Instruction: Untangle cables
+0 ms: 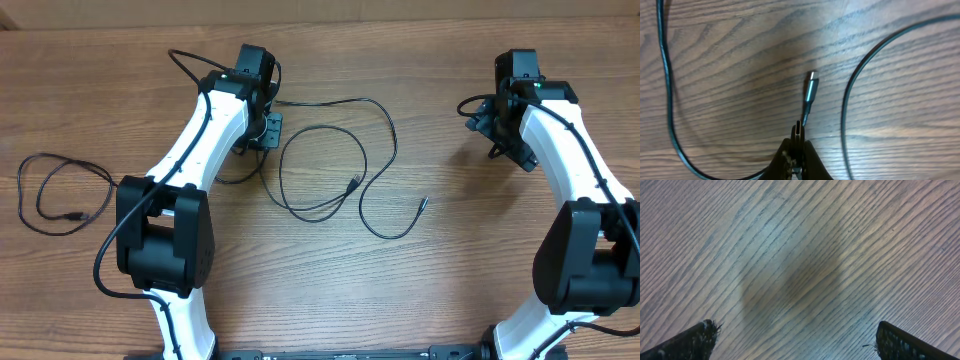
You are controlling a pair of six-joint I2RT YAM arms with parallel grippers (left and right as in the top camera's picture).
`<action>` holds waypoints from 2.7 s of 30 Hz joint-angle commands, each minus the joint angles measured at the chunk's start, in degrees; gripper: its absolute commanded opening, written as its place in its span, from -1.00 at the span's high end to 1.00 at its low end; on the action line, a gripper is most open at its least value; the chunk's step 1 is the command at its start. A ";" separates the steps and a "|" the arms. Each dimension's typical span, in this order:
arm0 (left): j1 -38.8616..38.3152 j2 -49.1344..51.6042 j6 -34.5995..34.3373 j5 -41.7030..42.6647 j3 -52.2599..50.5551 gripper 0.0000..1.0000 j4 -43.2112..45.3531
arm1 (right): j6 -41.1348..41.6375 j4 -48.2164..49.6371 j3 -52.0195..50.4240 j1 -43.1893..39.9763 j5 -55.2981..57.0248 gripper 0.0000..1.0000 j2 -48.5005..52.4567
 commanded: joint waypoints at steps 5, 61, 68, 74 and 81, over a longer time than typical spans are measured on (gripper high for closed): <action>0.22 0.09 9.86 -6.14 1.25 0.91 0.00 | 0.42 0.09 -0.11 0.02 0.59 -1.00 -0.48; -12.15 0.11 40.39 3.65 1.05 0.72 3.72 | 0.44 0.09 -0.11 0.02 0.59 -1.00 -0.48; -12.17 0.11 40.35 5.81 1.05 0.09 3.56 | 0.42 0.09 -0.11 0.02 0.59 -1.00 -0.48; -12.17 0.11 40.26 15.19 1.05 -0.15 2.93 | 0.44 0.09 -0.11 0.02 0.59 -1.00 -0.48; -12.63 0.11 38.21 26.77 0.98 0.11 -1.75 | 0.44 0.09 -0.11 0.02 0.59 -1.00 -0.48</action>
